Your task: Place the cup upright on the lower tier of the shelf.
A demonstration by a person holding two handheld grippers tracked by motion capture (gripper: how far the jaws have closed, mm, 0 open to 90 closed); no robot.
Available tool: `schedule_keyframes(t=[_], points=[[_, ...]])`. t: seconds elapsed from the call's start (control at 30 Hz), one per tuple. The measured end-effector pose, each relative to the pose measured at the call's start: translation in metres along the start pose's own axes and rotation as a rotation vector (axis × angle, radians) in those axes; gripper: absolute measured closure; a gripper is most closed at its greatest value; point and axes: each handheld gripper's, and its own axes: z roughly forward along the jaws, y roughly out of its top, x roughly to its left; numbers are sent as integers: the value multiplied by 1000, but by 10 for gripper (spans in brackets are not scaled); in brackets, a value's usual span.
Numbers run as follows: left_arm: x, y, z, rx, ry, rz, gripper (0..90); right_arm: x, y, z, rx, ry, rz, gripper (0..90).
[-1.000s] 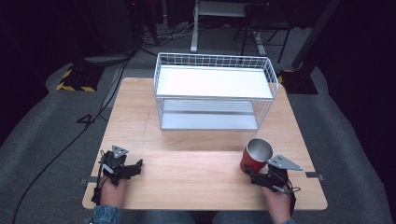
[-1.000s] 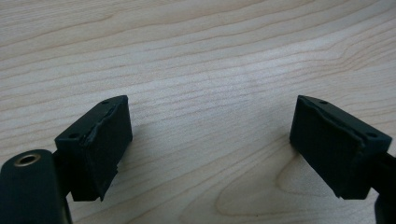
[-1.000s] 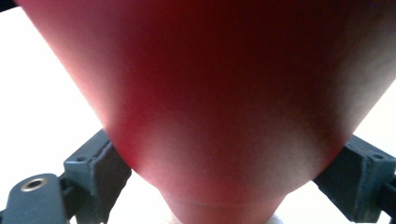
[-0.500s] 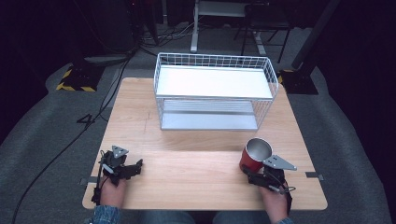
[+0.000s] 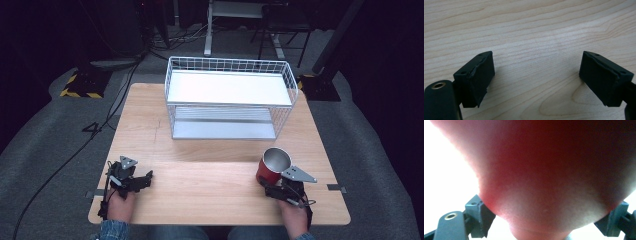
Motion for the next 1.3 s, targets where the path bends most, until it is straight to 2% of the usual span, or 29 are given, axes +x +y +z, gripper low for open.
schedule_keyframes(t=[0.13, 0.4, 0.47, 0.53, 0.67, 0.93, 1.3], points=[[0, 0, 0, 1, -1, 3, 135, 1, 2, 1, 3, 9, 6, 183], [0, 0, 0, 1, 0, 0, 135, 2, 17, -2, -7, 27, -4, 183], [0, 0, 0, 0, 0, 0, 135, 2, 22, -2, -7, 31, 16, 183], [0, 0, 0, 1, 0, 0, 135, 3, 28, -1, -2, 26, 34, 184], [0, 0, 0, 0, 0, 0, 135, 4, 35, 1, 2, 17, 26, 184], [0, 0, 0, 1, -1, 2, 135, 3, 53, 11, 5, 20, 23, 183], [0, -1, -1, 2, -3, -3, 135, 12, 82, 35, 15, 19, -21, 184]])
